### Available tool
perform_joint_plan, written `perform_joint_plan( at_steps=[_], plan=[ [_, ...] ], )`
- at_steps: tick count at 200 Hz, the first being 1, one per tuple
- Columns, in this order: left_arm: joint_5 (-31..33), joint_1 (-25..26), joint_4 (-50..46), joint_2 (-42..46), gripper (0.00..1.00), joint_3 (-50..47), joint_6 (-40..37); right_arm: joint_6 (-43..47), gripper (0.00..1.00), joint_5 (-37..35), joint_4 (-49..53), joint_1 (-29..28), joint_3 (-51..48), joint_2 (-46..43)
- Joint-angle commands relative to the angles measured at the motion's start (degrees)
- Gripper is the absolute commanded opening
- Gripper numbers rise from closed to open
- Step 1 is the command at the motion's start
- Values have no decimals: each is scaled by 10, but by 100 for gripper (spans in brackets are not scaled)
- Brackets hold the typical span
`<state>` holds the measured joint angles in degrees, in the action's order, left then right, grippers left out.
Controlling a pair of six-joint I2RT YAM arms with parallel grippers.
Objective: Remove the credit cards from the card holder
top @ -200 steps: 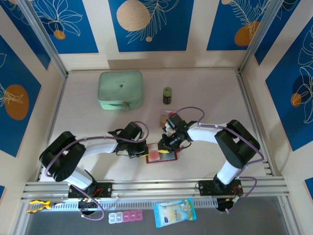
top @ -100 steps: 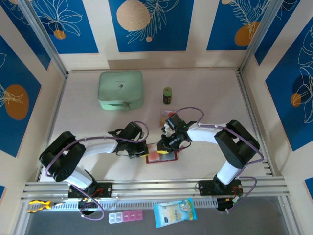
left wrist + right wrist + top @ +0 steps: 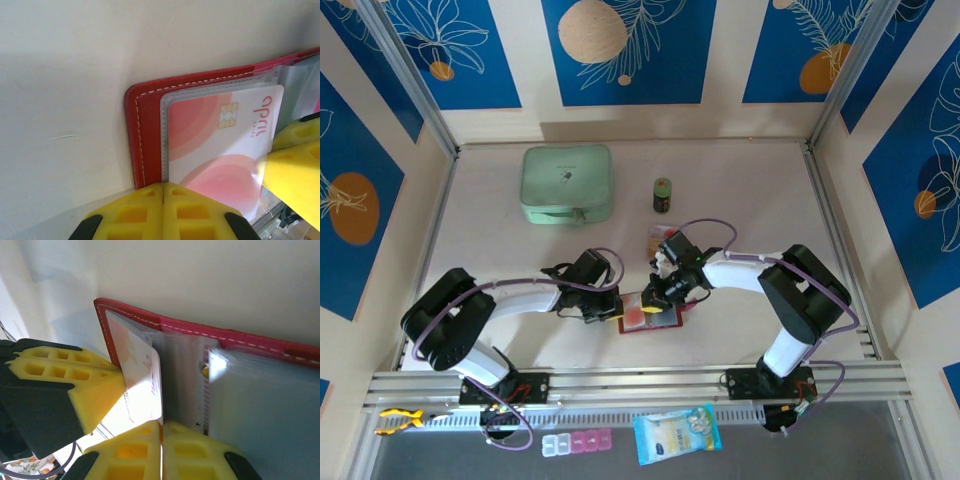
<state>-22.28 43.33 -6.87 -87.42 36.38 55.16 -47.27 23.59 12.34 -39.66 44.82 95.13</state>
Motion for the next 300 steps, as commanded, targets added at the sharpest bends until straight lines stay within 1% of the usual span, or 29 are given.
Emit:
perform_joint_plan(
  at_steps=[1, 103, 166, 236, 300],
  plan=[
    [13, -4, -35, -14, 2, 0, -6, -6, 6, 9, -6, 3, -11, -11],
    [14, -4, -38, -14, 2, -1, -6, 32, 5, -13, 51, 38, -25, -53],
    [13, -4, -37, -14, 2, 3, -8, 71, 3, -68, 143, 42, 1, -95],
    [8, -4, -21, -10, 3, 3, -11, 101, 3, -134, 222, 23, 51, -102],
    [6, -4, -17, -9, 3, 2, -13, 110, 3, -169, 250, -10, 80, -74]
  ],
)
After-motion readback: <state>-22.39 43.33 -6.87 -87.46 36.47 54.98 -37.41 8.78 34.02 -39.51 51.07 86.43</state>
